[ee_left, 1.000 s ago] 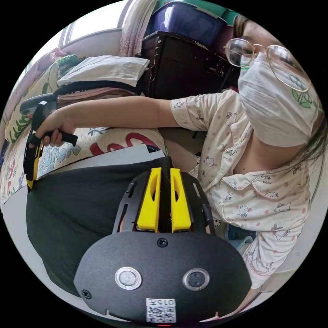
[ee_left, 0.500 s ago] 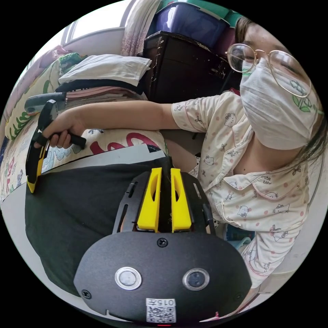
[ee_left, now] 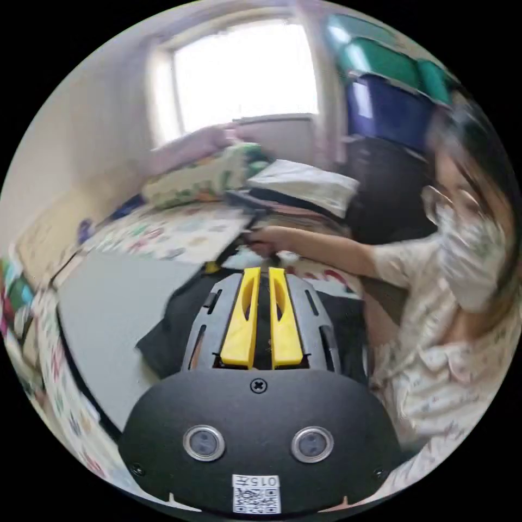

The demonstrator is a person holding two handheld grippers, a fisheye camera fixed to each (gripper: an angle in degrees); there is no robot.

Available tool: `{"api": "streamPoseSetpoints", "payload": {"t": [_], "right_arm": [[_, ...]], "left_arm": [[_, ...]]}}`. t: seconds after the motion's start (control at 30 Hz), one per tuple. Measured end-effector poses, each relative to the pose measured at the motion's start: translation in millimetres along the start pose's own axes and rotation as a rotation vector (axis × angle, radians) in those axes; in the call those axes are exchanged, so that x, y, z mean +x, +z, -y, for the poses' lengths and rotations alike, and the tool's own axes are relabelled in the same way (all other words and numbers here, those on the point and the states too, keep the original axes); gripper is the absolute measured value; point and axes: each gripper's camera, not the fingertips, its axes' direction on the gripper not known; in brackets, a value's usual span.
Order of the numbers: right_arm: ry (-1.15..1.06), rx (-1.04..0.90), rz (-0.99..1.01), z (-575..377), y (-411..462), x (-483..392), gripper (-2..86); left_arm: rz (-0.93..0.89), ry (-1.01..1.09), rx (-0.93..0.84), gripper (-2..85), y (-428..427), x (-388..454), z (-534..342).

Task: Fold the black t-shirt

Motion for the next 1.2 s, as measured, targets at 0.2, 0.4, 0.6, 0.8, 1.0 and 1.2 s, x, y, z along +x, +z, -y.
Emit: {"api": "streamPoseSetpoints", "payload": {"t": [0.2,0.4,0.6,0.8,1.0,1.2], "right_arm": [[0.015,0.001,0.045,-7,6,-8,1.6],[0.01,-0.002,0.042,-17,16,-26,1.8],[0.012,0.0,0.052,-31,28,-45,2.7],[-0.014,-0.001,0.027,-46,43,-74,5.9],[-0.053,-0.005,0.007,-63,63,-105,7.2],[-0.024,0.0,0.023,-81,83,-121,4.9]], "left_arm": [[0.159,-0.625,-0.064,11.6,17,-157,-35],[0.089,-0.667,-0.234,15.8,71,-171,-23],[0.175,-0.571,-0.3,12.5,95,-141,4],[0.138,-0.566,-0.297,10.1,103,-138,4],[0.109,-0.531,-0.307,7.3,105,-136,-6],[0.067,-0.56,-0.298,6.3,96,-150,-38]]}}
